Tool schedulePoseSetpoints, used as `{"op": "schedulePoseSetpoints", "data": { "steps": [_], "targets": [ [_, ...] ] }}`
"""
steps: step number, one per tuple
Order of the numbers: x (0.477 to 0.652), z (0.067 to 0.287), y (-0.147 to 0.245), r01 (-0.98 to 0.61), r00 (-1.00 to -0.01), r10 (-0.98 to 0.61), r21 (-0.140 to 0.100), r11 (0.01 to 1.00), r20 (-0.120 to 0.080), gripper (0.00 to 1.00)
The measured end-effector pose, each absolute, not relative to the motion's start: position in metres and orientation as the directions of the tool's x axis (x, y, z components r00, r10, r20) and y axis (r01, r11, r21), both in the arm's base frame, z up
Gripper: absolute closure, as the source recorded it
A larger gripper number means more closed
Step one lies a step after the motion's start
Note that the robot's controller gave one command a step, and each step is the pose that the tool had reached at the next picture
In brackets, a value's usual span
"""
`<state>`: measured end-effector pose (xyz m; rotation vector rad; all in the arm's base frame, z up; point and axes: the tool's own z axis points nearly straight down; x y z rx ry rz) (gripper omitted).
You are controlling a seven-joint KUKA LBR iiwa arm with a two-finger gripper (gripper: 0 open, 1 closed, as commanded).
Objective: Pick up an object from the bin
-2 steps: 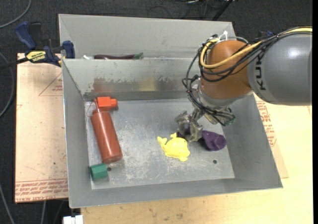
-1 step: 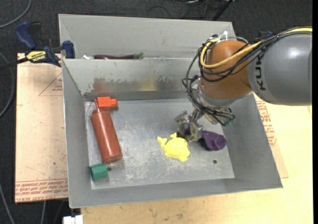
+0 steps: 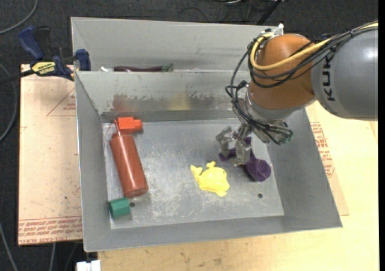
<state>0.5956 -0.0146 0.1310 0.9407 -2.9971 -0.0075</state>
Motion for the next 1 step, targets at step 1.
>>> {"op": "schedulePoseSetpoints", "data": {
  "steps": [1],
  "targets": [
    [0.5957, 0.2604, -0.0196, -0.567, -0.823, -0.567, -0.001, 0.824, -0.01, 1.0]
  ]
}}
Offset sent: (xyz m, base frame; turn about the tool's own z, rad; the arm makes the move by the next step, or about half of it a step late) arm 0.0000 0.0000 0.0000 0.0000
